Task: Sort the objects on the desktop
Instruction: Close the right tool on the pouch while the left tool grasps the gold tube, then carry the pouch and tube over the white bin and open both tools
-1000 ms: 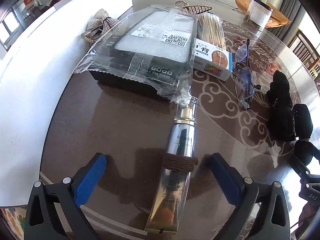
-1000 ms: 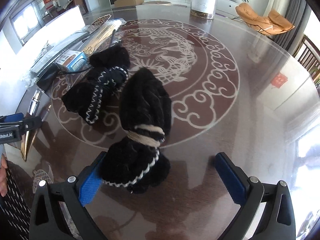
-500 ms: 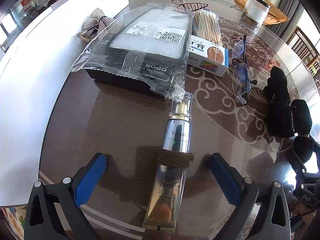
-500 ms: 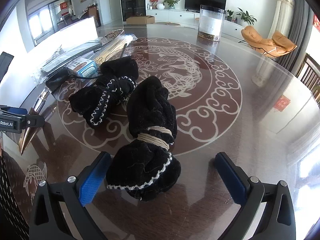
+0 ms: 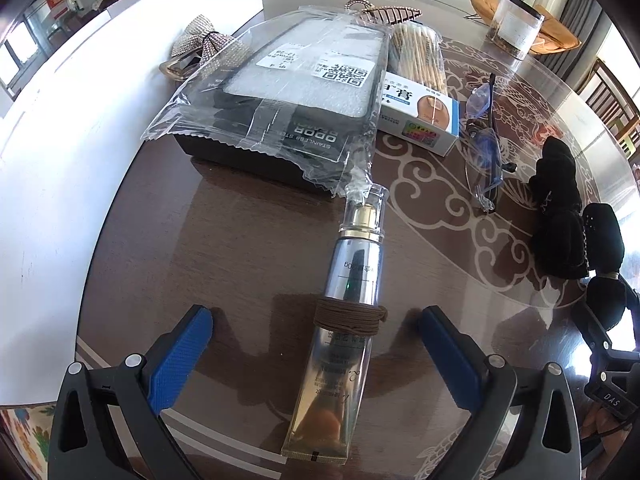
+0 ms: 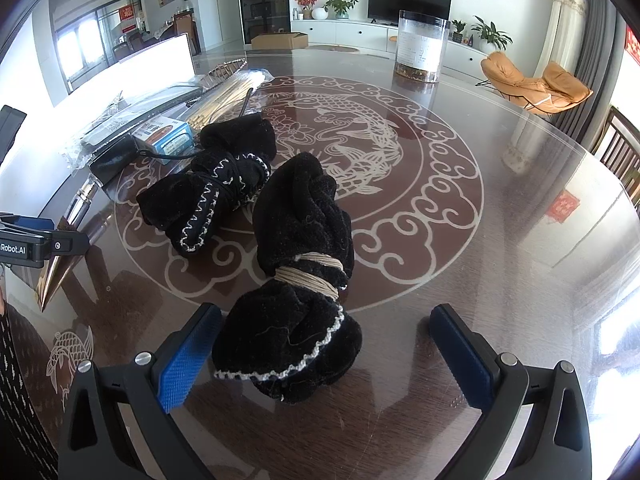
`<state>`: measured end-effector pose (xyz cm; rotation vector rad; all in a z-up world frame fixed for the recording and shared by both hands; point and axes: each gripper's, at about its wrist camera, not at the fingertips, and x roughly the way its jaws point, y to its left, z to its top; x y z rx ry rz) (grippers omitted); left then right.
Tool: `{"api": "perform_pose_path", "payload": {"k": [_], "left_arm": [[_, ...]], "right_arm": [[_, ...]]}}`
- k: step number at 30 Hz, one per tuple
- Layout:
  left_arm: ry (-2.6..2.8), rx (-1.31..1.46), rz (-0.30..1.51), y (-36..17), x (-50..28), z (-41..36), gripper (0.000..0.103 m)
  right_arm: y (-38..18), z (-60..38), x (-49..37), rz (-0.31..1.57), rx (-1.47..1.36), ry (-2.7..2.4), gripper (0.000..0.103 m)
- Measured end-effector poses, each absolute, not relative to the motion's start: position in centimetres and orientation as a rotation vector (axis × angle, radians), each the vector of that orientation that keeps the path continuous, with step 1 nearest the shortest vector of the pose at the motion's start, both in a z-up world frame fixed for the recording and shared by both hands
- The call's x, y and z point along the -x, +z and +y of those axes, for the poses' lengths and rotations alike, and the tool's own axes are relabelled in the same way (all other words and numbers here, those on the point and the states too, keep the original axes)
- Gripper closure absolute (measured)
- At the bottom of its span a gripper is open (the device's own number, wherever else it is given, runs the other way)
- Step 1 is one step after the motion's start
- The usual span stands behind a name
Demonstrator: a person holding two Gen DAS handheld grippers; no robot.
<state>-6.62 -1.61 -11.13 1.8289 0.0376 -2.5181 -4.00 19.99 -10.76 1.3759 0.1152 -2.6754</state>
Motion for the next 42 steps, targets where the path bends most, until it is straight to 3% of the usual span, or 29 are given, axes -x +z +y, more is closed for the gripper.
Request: {"api": "perform_pose_path", "payload": {"k": [5,11,14,16,20,22,23,24,27,42], "left_arm": [[-2.488,-1.704,0.124,-11.2,5.2,-1.3,0.000],[-2.502,-1.756,0.082,-11.1,5.4,-1.3,0.000],[-2.503,-1.976,-0.066,-11.2,6.9,-0.3,0.000],[-2.498,-2.097,-0.177,-11.4,7.5,0.2,0.000],[-2.509,-2.133,-0.235,-11.3,8.1,-0.3,0.002],[-2.540,-2.105,-0.237,-10.8,8.1,-0.4,0.019],[-2.569,-2.087,-0.250,-10.2,8.1,-0.4,0.044],[-2.589,-2.085,-0.266,-9.8,8.2,-0.4,0.078],[-2.607,-2.108,-0.247,-9.2,8.2,-1.7,0.077],[-2.896,-1.881,0.191,-3.5,4.2,-6.4,0.077]], "right_arm": [[-10.8,20.0,4.0,0.115,-1.376,-2.675,0.000],[-10.8,20.0,4.0,0.115,-1.376,-2.676,0.000],[-10.7,19.9,4.5,0.138,-1.417,-2.634,0.000],[-10.4,19.7,6.6,0.201,-1.612,-2.446,0.000],[-8.0,19.7,9.9,0.133,-1.752,-2.241,0.000],[-7.4,19.0,10.9,0.180,-1.790,-2.194,0.000],[-7.5,18.5,11.3,0.222,-1.813,-2.174,0.000],[-7.8,18.0,11.4,0.271,-1.831,-2.152,0.003],[-9.0,16.8,11.1,0.409,-1.895,-2.065,0.069],[-4.6,21.5,5.2,0.211,-1.758,-2.186,0.071]]}}
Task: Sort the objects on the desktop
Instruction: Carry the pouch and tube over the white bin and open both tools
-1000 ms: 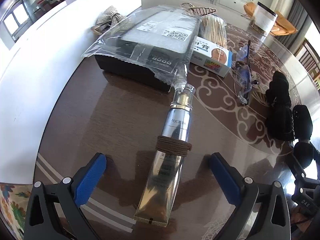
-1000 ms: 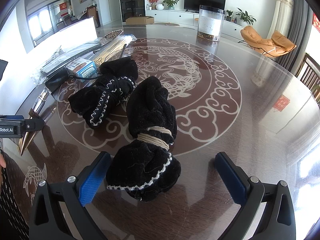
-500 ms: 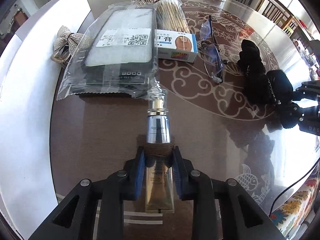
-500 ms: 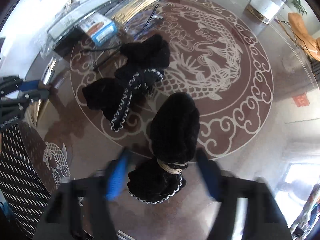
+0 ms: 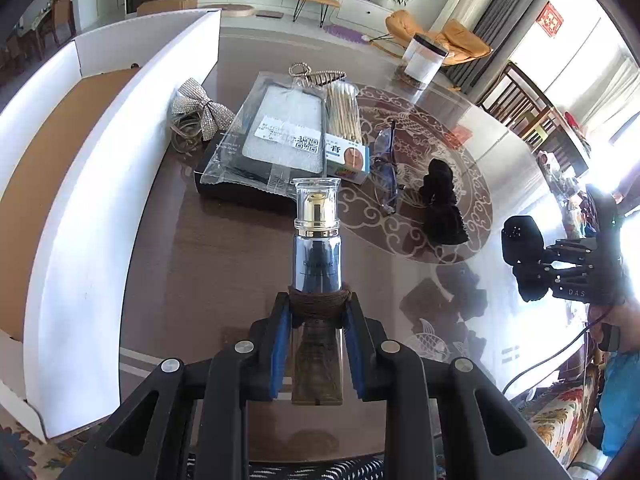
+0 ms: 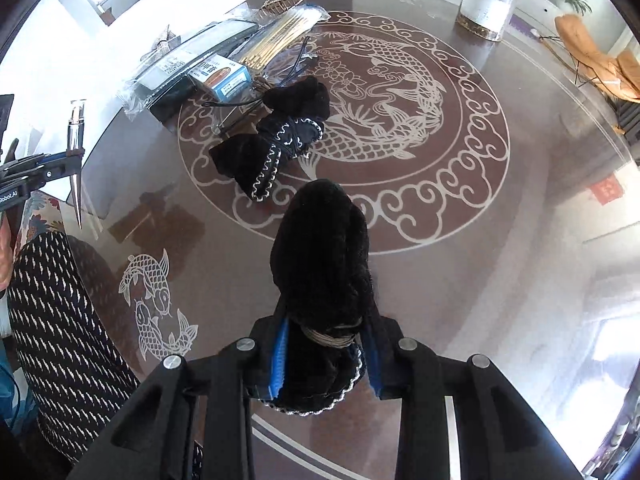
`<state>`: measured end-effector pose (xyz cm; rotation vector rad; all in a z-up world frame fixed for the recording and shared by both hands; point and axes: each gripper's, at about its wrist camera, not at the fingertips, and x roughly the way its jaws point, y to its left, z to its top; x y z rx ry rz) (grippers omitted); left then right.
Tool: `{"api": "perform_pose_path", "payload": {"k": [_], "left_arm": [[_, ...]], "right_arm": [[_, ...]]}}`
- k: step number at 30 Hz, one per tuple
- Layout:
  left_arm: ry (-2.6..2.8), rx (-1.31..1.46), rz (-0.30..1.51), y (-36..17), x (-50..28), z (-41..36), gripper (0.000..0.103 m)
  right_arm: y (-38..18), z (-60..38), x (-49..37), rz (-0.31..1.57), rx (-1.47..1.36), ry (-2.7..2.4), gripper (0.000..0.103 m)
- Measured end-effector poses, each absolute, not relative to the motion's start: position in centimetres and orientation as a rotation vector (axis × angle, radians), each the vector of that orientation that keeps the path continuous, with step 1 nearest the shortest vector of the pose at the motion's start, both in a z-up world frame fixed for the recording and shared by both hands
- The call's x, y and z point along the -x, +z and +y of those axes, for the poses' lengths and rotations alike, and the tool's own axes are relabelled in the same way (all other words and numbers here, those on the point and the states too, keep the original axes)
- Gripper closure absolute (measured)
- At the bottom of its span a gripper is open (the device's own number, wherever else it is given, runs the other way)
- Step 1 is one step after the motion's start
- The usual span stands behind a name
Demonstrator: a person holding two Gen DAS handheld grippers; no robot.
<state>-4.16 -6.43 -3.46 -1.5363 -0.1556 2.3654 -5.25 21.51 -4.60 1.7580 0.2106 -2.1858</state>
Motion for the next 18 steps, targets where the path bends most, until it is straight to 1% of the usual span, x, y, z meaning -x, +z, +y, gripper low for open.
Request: {"api": "perform_pose_path", "payload": {"k": [3,9,14,18], "left_arm": [[2.392,1.477,-0.207,-1.9,2.9,-7.5,0.077],[2.495,1.358,-0.358,3.4,0.7,-14.1,0.077],[2.665,1.339,-0.392,8.2,1.5,-22.5,0.077],[2.765,1.425,-0.431,8.8,3.6,-28.8,0.077]], "right_arm": [[-3.5,22.1,4.4,0.192,-1.725,-2.210,0.071],[0.3,20.4,3.9,0.130,-1.600,-2.254,0.071],[4.2,12.9,6.3,0.139,-1.432,-2.233,0.071],[7.1,3.8,8.4,0.148,-1.308,-2.146,0.071]]}}
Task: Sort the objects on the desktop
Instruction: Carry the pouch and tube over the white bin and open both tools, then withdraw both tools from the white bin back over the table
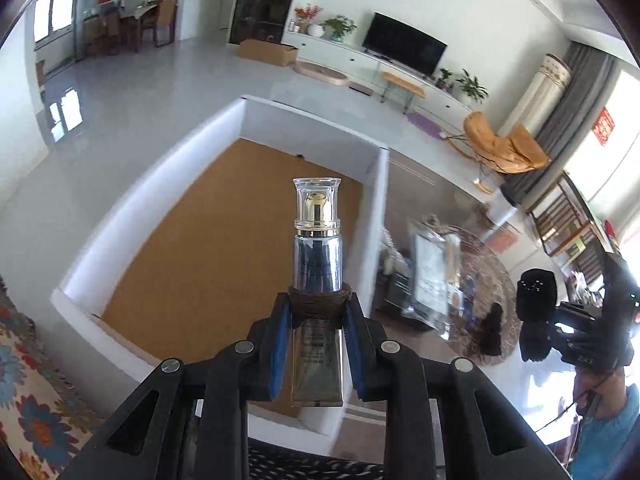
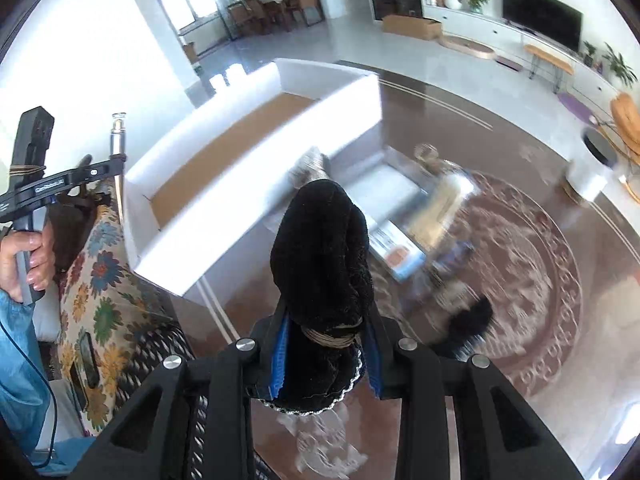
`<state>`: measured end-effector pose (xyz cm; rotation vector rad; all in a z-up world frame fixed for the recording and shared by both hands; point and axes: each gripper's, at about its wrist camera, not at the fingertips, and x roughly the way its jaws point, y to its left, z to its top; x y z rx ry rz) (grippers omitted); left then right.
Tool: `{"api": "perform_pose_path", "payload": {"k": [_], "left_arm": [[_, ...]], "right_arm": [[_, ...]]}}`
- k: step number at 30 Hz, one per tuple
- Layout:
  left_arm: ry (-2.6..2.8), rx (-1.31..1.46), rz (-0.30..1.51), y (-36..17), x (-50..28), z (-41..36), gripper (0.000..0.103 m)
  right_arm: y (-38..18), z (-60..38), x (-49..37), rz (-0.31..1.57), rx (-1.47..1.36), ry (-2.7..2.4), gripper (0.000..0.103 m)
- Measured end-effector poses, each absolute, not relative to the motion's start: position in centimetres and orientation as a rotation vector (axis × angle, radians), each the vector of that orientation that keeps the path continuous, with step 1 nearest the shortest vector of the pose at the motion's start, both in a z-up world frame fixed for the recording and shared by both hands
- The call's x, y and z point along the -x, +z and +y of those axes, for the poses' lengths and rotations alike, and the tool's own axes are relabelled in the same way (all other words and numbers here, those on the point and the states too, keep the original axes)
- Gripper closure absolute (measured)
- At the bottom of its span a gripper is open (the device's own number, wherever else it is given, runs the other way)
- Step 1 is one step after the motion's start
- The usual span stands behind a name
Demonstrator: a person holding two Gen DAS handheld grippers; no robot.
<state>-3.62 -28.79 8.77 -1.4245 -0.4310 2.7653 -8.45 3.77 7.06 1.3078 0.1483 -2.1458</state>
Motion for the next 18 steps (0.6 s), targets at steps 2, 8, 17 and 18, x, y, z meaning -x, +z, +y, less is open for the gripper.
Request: {"api": "perform_pose_path", "payload": {"k": [2,8,17,18], "left_arm": [[2.803,1.495,-0.425,7.9,4.8,-31.2,0.077],[2.810,1.686,-0.445,3.1,7.6,-35.6,0.077],[2.785,1.903,-0.298,-3.1,10.1,-36.5,0.064],[2.784,1.914,-0.255,-3.6,10.2,-36.3,0.053]], "right_arm": [[8.2,-2.0,9.2,0.178,-1.243,-2.090,0.071],[8.5,-18.1,10.8,0.350,-1.129,-1.980,0.071],[-0.3,-27.9,13.7,0.485,-1.280,-1.899,0.031],[-0.9,-28.0,13.8,0.494,-1.287,-1.898,0.008]]}}
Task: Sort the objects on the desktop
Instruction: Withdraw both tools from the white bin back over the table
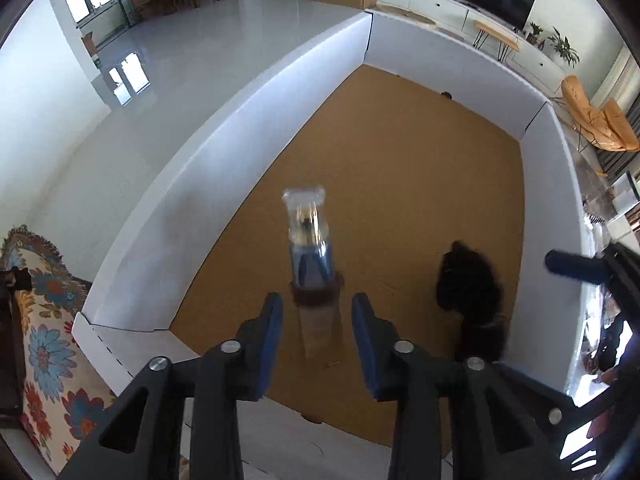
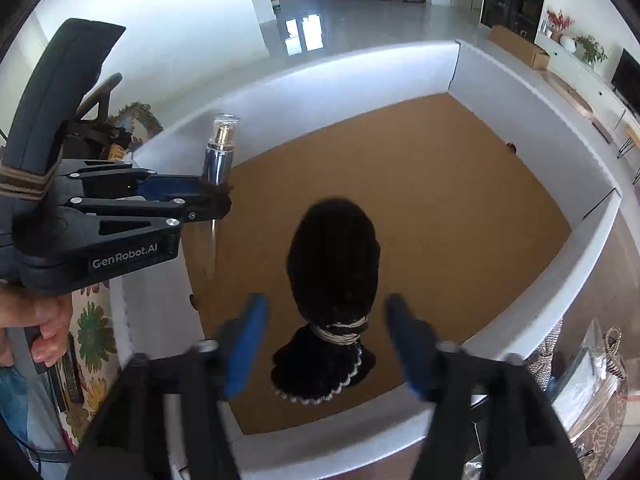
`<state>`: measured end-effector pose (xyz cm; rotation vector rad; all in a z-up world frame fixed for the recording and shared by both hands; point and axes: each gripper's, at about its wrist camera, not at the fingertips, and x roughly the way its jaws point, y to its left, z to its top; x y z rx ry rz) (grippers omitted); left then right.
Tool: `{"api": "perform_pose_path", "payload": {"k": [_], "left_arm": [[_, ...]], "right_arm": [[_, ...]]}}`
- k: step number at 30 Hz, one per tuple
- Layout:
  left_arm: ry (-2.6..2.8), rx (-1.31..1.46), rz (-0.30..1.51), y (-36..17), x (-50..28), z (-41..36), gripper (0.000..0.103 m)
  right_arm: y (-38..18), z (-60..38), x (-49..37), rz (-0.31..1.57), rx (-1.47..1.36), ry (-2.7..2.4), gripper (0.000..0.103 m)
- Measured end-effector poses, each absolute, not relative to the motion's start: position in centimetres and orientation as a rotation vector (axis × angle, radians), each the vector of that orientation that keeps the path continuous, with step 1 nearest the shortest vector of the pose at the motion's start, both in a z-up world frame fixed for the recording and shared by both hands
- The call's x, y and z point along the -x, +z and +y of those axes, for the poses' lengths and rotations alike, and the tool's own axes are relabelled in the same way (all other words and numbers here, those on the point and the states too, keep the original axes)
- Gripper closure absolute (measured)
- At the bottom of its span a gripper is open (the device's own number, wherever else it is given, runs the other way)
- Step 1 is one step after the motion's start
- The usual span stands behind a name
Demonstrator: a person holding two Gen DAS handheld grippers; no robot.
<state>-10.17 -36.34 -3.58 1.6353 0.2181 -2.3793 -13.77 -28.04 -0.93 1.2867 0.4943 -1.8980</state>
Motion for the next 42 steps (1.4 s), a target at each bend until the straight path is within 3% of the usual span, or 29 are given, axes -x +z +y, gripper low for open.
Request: {"api": "perform_pose_path", "payload": {"k": [2,3,7,10,18,21,25,28,31,38,42], "left_arm": [[-2.371,-1.629,0.080,-4.3,10.0,-35.5,0.036],[-2.355,-1.627,0.002,-4.7,10.0,-35.1,0.032],[-2.271,-1.665,-0.218,-6.9,9.7,-33.9,0.032],[-2.231,-1.645,-0.347,-7.4,9.4,-33.0,0.026],[-2.241,-1.620,-0.321,-7.4,6.2,-32.0,0.026],[-2.314,-1.548,-0.198,-6.0,4.4,-31.9,0.026],[-2.554,-1.337,-0.014,0.0,1.3,-29.4,0.025],[-2.728,-1.335,-0.023,3.6,0.9,-24.3,0.002],[-2.870,-1.393,-0.117,5.4,0.6,-17.8,0.000],[-2.846,-1.782,-0.239,-0.1,1.4,-0.7,0.000],[-2.703,-1.916,-0.220,-5.8,3.0,4.0,0.000]], "right_arm": [[-1.6,-28.3,13.5,0.551,-1.251,-1.920,0.003],[-1.9,-28.5,13.3,0.592,-1.241,-1.929,0.003],[-3.1,-26.9,12.9,0.692,-1.205,-1.937,0.003],[-3.4,-26.4,12.6,0.752,-1.177,-1.927,0.003],[-2.9,-24.9,12.5,0.656,-1.205,-1.898,0.003],[-1.9,-23.7,12.1,0.590,-1.193,-1.920,0.005],[2.7,-18.4,10.8,0.408,-1.026,-1.999,0.001],[5.3,-11.7,9.4,0.323,-0.936,-2.093,0.000],[5.3,-3.8,7.9,0.321,-0.941,-2.230,0.000],[-4.9,13.9,4.8,0.232,-1.383,-2.462,0.000],[-7.8,18.7,1.6,0.140,-1.449,-2.520,0.000]]}}
